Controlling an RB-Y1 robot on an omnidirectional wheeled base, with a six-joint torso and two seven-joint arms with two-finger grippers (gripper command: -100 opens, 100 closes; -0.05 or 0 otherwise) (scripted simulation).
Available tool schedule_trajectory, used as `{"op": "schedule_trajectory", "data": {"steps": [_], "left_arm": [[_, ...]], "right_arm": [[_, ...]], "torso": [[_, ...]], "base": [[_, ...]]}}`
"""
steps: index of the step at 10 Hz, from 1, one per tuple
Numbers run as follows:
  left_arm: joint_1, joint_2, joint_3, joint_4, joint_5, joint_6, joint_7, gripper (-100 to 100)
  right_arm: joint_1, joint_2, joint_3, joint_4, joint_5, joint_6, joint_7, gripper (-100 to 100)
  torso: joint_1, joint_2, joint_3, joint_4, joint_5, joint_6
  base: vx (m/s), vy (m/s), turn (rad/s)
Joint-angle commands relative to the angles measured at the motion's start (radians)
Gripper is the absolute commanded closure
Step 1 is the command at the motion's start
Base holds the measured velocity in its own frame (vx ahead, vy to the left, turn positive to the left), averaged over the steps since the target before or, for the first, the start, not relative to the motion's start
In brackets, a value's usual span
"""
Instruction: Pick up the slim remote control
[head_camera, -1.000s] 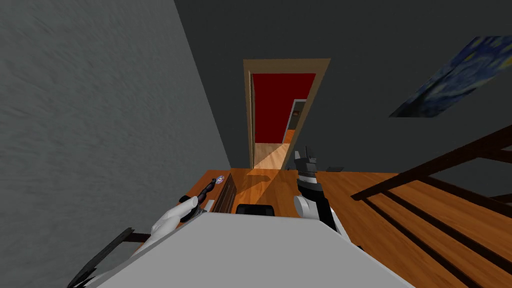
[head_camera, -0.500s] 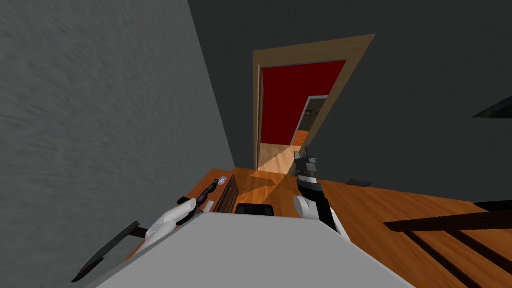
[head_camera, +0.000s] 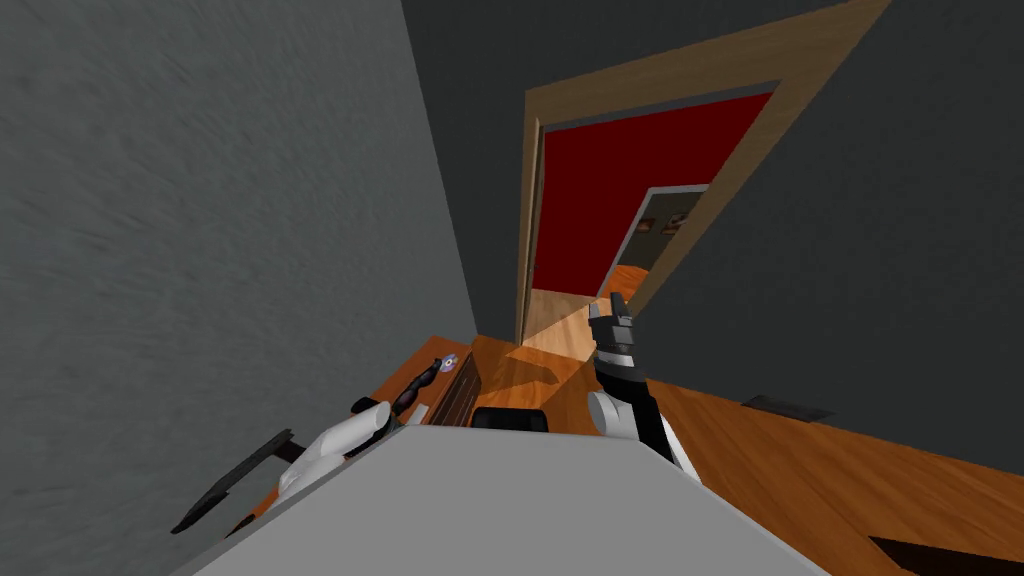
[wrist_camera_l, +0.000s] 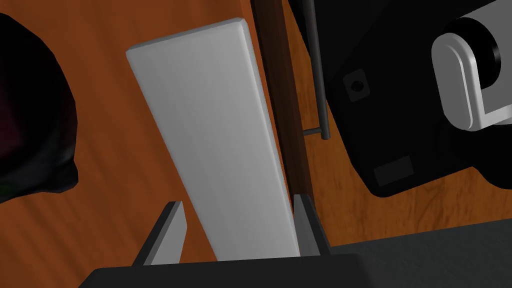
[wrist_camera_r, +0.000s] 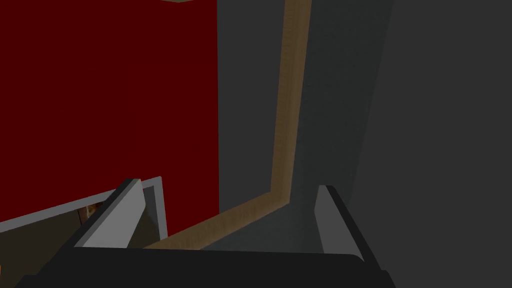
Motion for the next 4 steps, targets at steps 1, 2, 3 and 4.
{"op": "schedule_trajectory", "data": {"steps": [1, 2, 3, 4], "left_arm": [[0.043, -0.004, -0.017, -0.05, 0.003, 0.021, -0.035, 100], [0.043, -0.004, -0.017, -0.075, 0.003, 0.021, -0.035, 100], [0.042, -0.006, -0.016, -0.059, 0.0, 0.018, -0.027, 100], [0.042, -0.006, -0.016, -0.062, 0.0, 0.02, -0.029, 0]], "right_arm": [[0.0, 0.0, 0.0, 0.0, 0.0, 0.0, 0.0, 0], [0.0, 0.0, 0.0, 0.0, 0.0, 0.0, 0.0, 0], [0.0, 0.0, 0.0, 0.0, 0.0, 0.0, 0.0, 0], [0.0, 0.0, 0.0, 0.0, 0.0, 0.0, 0.0, 0]], "torso": [[0.0, 0.0, 0.0, 0.0, 0.0, 0.0], [-0.002, -0.002, -0.001, -0.001, 0.0, 0.0], [-0.001, -0.001, -0.001, 0.001, 0.0, 0.003], [0.001, 0.003, 0.002, 0.001, 0.0, 0.003]], "base": [[0.175, -0.055, 0.402], [0.128, -0.055, 0.152], [0.046, -0.022, 0.003], [0.011, -0.006, -0.002]]}}
